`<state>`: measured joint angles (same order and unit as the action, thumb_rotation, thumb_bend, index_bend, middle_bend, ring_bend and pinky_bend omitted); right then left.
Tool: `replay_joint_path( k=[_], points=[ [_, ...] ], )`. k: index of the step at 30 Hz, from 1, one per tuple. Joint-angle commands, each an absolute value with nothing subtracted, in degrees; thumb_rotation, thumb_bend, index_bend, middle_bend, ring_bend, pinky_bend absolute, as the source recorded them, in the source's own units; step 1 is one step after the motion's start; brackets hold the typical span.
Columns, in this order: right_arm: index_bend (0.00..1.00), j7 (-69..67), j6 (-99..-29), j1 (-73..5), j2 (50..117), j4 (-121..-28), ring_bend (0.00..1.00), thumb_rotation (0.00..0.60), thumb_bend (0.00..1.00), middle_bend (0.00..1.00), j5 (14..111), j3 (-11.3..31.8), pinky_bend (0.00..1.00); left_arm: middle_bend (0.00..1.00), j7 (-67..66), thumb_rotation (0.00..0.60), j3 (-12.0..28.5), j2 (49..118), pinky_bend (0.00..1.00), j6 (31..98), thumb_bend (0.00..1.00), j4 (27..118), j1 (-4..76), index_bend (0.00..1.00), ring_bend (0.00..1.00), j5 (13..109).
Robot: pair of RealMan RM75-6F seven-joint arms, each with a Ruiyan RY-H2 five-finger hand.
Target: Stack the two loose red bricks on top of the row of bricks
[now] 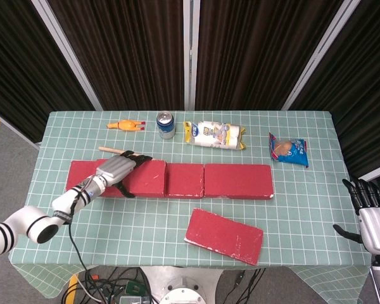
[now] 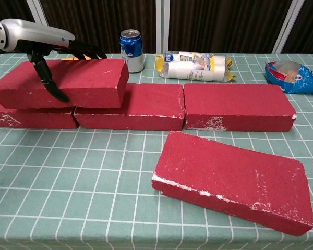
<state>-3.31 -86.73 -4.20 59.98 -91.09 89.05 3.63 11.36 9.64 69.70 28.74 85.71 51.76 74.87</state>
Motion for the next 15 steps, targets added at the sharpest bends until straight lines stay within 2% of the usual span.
replay_joint_path(
  k=[1,7,15],
  points=[
    [0.00,-3.3,-86.7,-4.2,59.8,-91.3,0.00,0.600,0.00,0.00,88.9,3.7,0.00,0.09,12.4,0.600,9.6,71.9,0.00,28.0,0.07,82.4,52.7,0.05,0.16,74.3],
    [0.00,-4.0,-86.5,-4.3,59.7,-91.2,0.00,0.600,0.00,0.00,88.3,4.0,0.00,0.09,10.9,0.600,8.6,74.6,0.00,29.3,0.07,78.3,53.2,0.06,0.16,74.6],
    [0.00,-4.8,-86.8,-4.1,59.5,-91.0,0.00,0.600,0.00,0.00,87.9,4.1,0.00,0.09,9.6,0.600,8.1,75.1,0.00,29.7,0.07,77.5,53.4,0.06,0.16,72.8]
  ],
)
